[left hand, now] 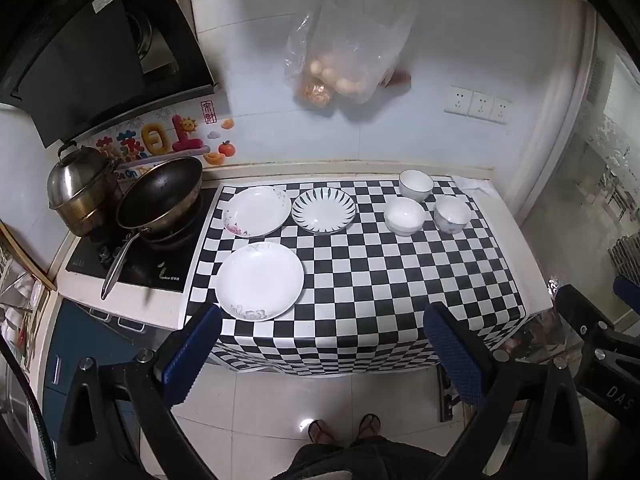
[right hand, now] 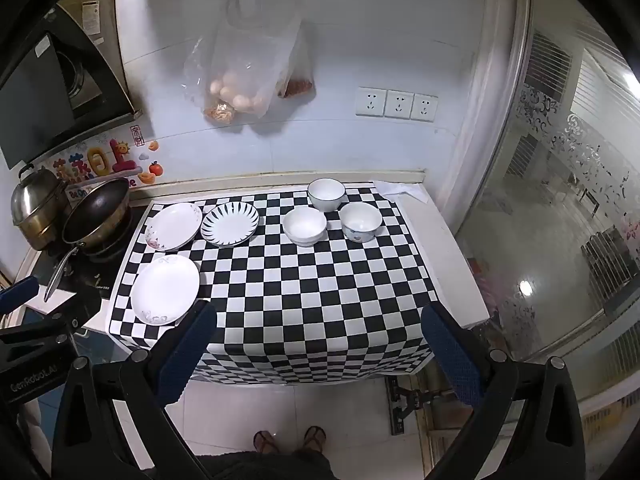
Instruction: Organize plates and bowls
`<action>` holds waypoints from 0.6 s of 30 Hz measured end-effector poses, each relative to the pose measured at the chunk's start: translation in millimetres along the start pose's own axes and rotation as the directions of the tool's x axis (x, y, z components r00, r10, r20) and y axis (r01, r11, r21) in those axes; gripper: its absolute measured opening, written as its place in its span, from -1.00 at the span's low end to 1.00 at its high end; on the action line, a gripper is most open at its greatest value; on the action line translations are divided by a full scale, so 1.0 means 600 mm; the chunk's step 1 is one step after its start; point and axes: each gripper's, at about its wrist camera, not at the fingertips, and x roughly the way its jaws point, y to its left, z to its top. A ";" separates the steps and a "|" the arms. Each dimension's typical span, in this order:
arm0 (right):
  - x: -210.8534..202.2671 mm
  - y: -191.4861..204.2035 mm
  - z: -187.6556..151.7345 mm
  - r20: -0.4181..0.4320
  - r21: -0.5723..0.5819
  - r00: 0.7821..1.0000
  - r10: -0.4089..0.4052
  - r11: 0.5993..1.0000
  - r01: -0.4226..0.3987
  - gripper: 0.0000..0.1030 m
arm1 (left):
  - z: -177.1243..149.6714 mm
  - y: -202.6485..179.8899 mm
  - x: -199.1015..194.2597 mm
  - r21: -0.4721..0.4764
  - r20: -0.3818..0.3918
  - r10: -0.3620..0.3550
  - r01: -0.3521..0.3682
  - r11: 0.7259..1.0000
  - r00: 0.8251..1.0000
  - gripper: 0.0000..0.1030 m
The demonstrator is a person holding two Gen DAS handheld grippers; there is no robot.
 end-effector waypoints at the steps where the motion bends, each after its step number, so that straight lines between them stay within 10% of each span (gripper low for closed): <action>1: -0.001 -0.001 0.000 -0.001 0.000 1.000 0.000 1.000 0.000 1.00 | 0.000 0.000 0.000 0.001 0.002 0.001 -0.001 1.000 1.000 1.00; 18: -0.020 -0.015 -0.001 0.012 0.004 1.000 -0.007 1.000 0.007 1.00 | 0.001 -0.006 -0.023 0.013 0.033 0.008 -0.009 1.000 0.999 1.00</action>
